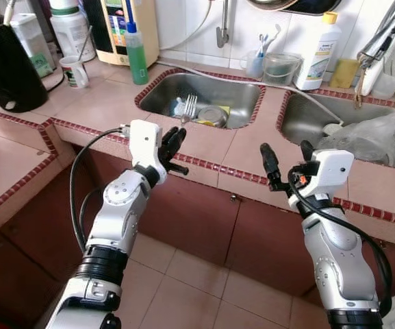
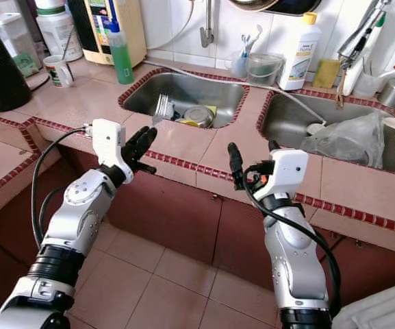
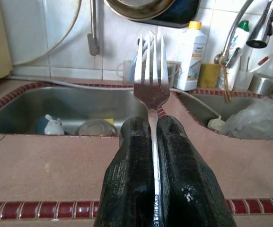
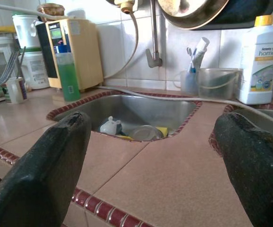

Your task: Kitchen organization

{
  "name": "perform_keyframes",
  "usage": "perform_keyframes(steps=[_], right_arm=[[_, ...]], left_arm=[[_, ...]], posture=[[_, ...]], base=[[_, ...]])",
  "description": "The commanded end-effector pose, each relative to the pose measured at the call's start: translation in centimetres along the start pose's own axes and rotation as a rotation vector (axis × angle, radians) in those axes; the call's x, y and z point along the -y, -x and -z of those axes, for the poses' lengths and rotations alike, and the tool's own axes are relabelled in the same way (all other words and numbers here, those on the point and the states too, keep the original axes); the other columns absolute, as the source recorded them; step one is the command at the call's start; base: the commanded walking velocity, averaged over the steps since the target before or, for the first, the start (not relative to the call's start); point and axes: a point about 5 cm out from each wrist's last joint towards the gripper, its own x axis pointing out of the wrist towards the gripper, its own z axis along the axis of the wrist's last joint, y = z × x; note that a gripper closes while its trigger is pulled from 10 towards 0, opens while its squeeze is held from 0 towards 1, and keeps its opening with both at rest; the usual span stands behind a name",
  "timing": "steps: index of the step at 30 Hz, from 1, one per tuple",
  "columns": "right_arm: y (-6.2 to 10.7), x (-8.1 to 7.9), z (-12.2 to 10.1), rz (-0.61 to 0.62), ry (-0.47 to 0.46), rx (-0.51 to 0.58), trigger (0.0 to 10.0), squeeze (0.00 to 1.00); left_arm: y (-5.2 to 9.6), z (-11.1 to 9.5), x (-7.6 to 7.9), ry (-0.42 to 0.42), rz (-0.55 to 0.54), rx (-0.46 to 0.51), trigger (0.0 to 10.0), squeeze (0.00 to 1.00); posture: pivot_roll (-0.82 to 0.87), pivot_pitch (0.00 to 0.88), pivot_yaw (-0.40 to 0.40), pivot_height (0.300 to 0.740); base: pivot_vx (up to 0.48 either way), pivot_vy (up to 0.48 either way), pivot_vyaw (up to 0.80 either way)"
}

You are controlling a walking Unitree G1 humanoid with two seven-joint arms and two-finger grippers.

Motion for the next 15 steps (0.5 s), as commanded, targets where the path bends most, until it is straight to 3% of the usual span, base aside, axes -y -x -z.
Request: perform_keyframes(steps=[1, 5, 12, 15], right_arm=[[-0.09, 0.11, 0.0, 0.004, 0.007, -0.01, 10.0, 0.0], [-0.04, 0.16, -0.16, 0.005, 0.0, 0.001, 10.0, 0.0], [-0.05, 0.2, -0.18, 0.006, 0.005, 0.003, 10.0, 0.0], [-0.02, 0.14, -0.23, 0.006, 0.005, 0.007, 10.0, 0.0]], left_arm=[[-0.3, -0.3, -0.08, -0.001, -0.003, -0.002, 10.0, 0.0], [-0.39, -0.29, -0.18, 0.008, -0.014, -0.009, 10.0, 0.0], [-0.42, -0.13, -0.2, 0.009, -0.014, -0.018, 10.0, 0.0], [-0.39, -0.03, -0.16, 0.01, -0.009, -0.021, 10.0, 0.0]], posture=[[-0.1, 0.0, 0.028, 0.74], [-0.1, 0.0, 0.027, 0.74], [-0.11, 0.0, 0.03, 0.74], [-0.11, 0.0, 0.031, 0.74]], base=[[0.0, 0.0, -0.77], [0.0, 0.0, -0.77], [0.0, 0.0, 0.0], [0.249, 0.0, 0.0]])
